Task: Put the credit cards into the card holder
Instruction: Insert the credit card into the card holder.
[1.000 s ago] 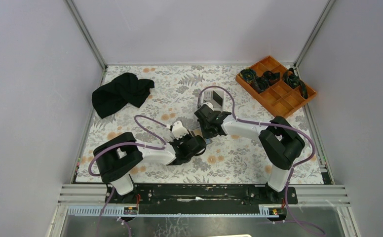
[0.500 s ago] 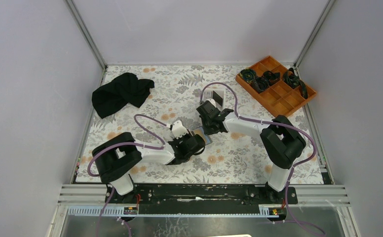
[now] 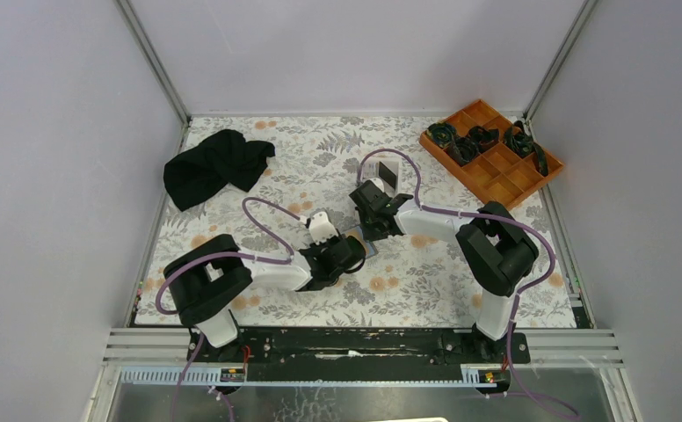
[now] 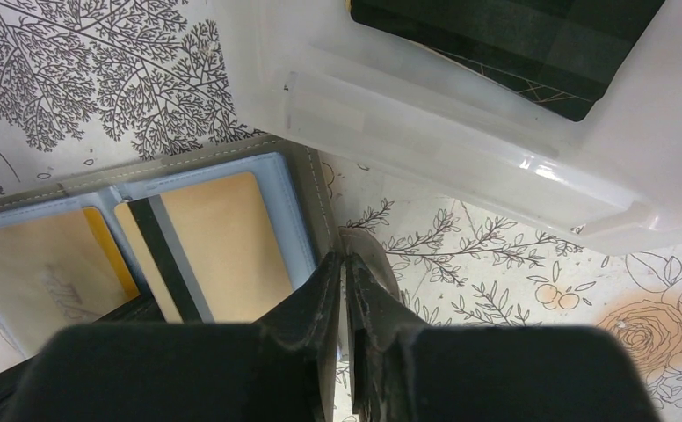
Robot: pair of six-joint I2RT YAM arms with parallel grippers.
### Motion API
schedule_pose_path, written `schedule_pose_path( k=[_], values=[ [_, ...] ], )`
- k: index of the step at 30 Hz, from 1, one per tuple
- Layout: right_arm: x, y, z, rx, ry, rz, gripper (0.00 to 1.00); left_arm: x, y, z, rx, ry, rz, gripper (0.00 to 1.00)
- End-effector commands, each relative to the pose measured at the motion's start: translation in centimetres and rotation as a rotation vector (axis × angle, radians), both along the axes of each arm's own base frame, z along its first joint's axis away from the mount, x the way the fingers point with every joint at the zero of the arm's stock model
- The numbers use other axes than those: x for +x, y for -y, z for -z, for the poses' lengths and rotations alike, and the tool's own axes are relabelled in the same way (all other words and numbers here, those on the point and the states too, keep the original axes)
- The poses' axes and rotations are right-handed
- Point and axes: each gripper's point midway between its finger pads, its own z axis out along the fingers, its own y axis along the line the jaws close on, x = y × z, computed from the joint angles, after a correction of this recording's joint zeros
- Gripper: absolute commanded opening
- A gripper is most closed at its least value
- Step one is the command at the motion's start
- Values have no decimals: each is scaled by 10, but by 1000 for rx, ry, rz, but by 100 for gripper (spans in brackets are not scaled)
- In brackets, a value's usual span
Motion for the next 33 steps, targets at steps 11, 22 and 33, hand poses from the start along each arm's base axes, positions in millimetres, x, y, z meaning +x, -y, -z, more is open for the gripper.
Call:
schedule_pose_path(
  k=[11,22,33],
  values=[
    [-10,-8,8,69,-49,15,12,-9,8,32,75,-128,115,0],
    [-19,-7,11,60,-64,10,12,-4,17,24,48,-112,114,0],
    [-13,-2,7,28,-43,25,15,-5,-13,-4,73,-64,33,4]
  ],
)
